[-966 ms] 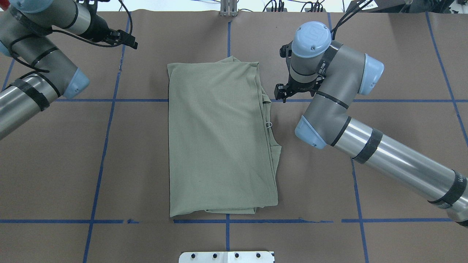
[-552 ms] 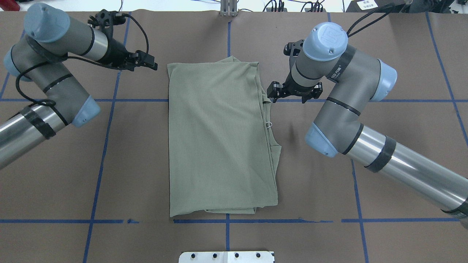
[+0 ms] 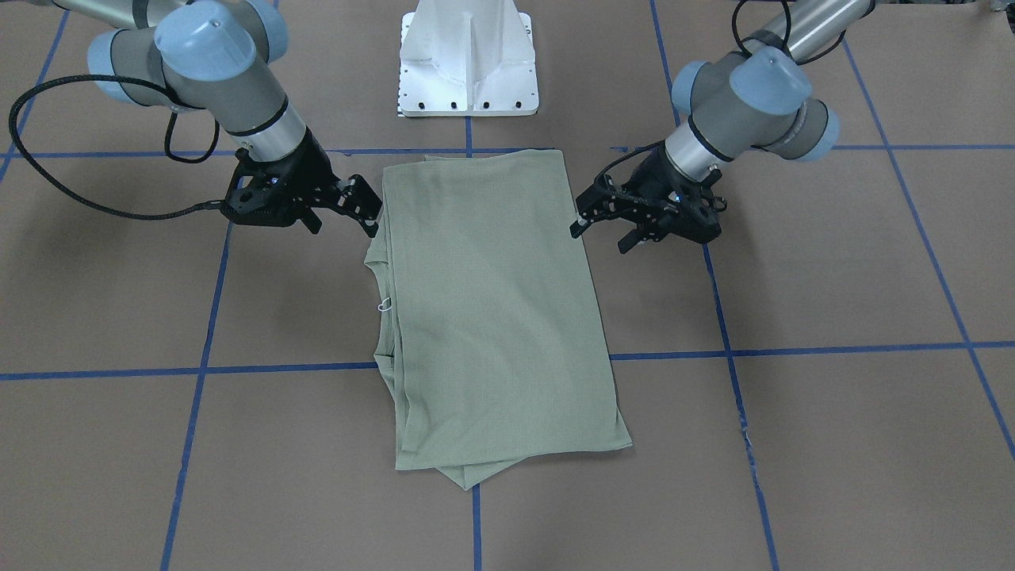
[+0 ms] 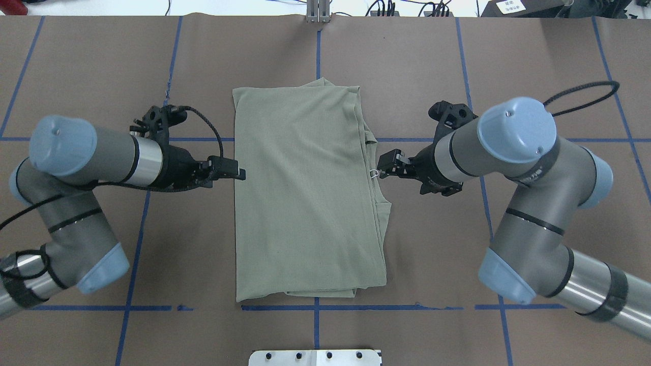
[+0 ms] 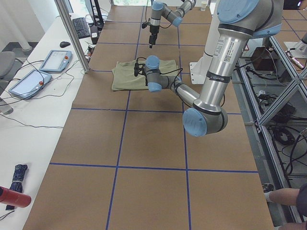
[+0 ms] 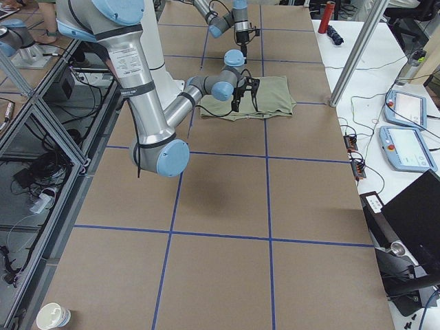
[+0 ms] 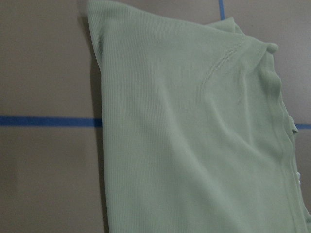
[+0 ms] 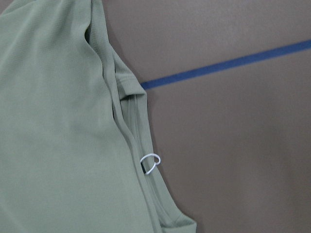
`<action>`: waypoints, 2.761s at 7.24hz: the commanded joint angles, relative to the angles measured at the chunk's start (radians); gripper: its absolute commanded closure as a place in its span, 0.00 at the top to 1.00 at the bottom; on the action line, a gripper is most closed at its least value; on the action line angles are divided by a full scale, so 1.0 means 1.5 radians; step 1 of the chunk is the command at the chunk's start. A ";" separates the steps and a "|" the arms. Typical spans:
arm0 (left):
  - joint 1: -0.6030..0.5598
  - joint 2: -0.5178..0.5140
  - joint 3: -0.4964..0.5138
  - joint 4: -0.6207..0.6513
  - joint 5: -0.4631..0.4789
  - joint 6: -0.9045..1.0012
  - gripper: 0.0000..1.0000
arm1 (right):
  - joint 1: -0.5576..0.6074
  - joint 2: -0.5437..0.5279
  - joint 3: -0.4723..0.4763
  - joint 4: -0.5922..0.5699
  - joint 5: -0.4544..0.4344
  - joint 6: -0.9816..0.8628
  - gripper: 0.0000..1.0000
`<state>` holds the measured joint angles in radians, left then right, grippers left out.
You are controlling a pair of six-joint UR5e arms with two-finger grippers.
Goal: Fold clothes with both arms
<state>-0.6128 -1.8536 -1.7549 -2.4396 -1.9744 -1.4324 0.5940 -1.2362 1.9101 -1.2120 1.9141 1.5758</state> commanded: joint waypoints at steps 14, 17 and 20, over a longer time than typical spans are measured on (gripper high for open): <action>0.356 0.067 -0.101 0.092 0.435 -0.297 0.94 | -0.079 -0.034 0.025 0.068 -0.117 0.115 1.00; 0.355 0.068 -0.102 0.092 0.433 -0.330 0.98 | -0.080 -0.034 0.025 0.068 -0.118 0.115 1.00; 0.358 0.067 -0.098 0.111 0.429 -0.324 0.99 | -0.080 -0.034 0.025 0.068 -0.118 0.115 1.00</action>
<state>-0.0779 -1.7508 -1.9032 -2.2874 -1.3307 -1.9206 0.4740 -1.2865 1.9481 -1.1106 1.7365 1.7487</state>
